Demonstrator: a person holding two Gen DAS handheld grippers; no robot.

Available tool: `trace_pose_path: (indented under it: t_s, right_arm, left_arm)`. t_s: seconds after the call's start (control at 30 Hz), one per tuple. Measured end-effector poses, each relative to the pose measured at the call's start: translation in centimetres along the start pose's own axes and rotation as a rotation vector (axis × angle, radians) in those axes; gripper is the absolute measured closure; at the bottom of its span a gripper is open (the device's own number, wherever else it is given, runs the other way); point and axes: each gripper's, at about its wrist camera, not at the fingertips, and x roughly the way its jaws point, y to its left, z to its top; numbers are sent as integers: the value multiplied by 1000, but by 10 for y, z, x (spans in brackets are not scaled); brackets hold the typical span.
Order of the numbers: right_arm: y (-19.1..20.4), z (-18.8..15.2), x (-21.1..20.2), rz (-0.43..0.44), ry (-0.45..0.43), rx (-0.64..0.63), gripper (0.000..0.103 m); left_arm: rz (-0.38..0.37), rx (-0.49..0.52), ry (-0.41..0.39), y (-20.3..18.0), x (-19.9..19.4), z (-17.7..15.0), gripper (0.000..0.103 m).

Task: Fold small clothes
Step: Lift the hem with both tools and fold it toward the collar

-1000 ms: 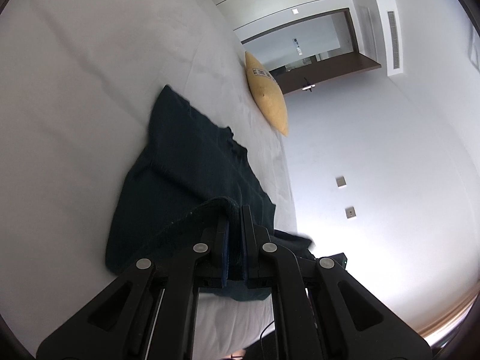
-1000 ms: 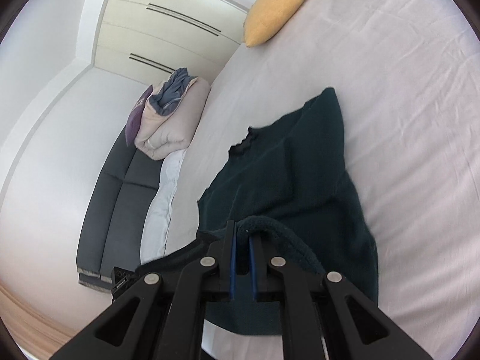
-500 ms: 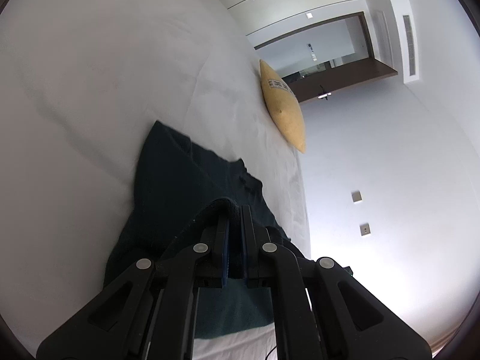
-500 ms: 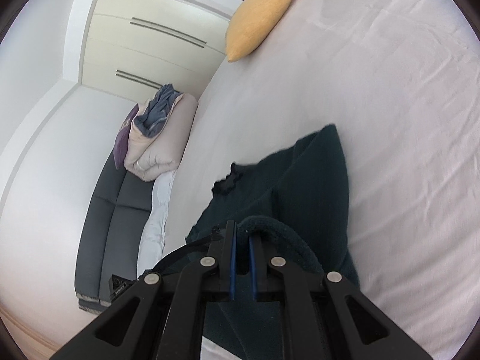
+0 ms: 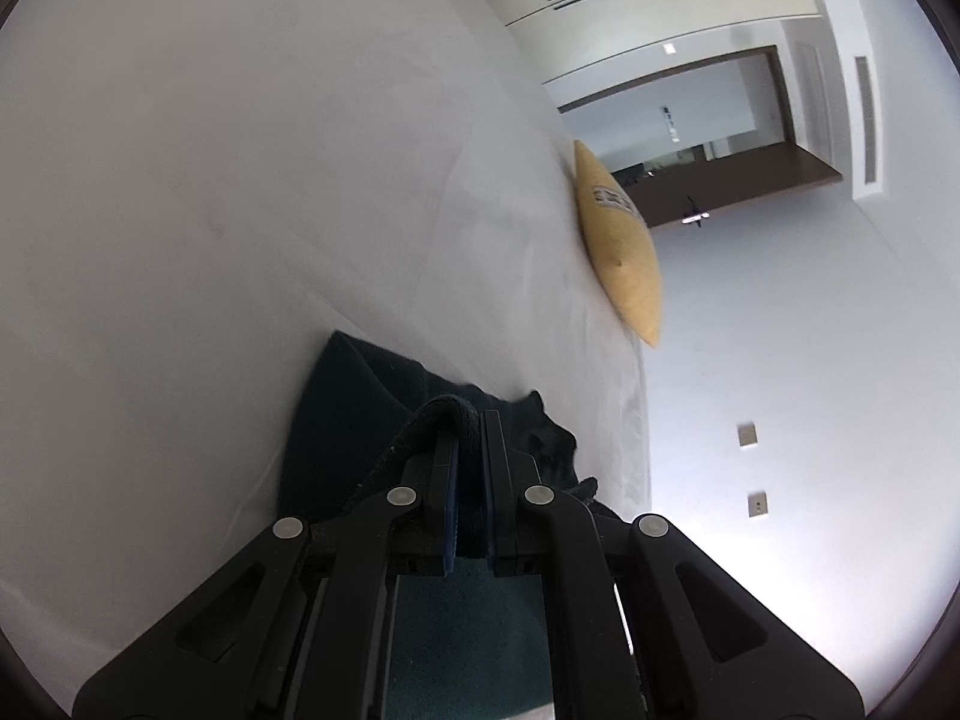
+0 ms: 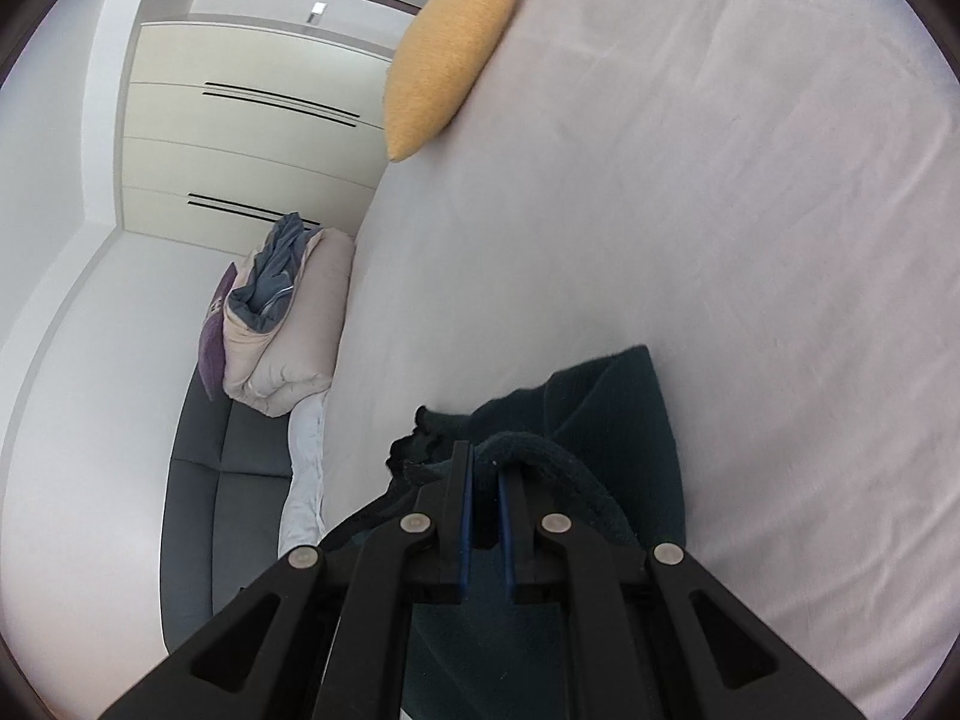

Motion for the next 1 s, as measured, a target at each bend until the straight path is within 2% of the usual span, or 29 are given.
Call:
trace_pose_path:
  t_s: [0.47,0.6,0.7,0.73,0.77,0.8,0.83,0.87,0.9,0.93,1.0]
  right_arm:
    - [-21,11,5,-28,-10,37,94]
    - [-28,11,8,-42,-16,62,94]
    - [-35,12,9,-38,-31,91,94]
    - [-38,12,10,-32,-35,110,92]
    - [-40,13,10,-25,-39,127,87]
    - [-41,14,9,-15,-43,136,79]
    - [-41,15,8,3,-47,141,74]
    - [-39,17,7,15,-52,137,63]
    - [-35,18,3,16,-73,123,54]
    - [-31,19,-2,12,-98,107,51]
    - [-26,20,-11,-15,-145,101,32]
  left_arm:
    - [48,-8,27,13,50,14,98]
    - [61,-35,36,22,63,17,98]
    - [49,-93,60,33,81,22,97]
    - [42,-108,63,36,83,23,96]
    - [30,-122,59,39,84,24,95]
    - [7,-135,47,41,83,25,90]
    - [-5,-139,26,43,80,27,76]
    - [-12,-140,-15,45,73,30,64]
    - [-21,-149,-61,47,65,32,34]
    - [-15,-167,-129,51,51,34,22]
    - [37,-165,-168,52,40,36,22]
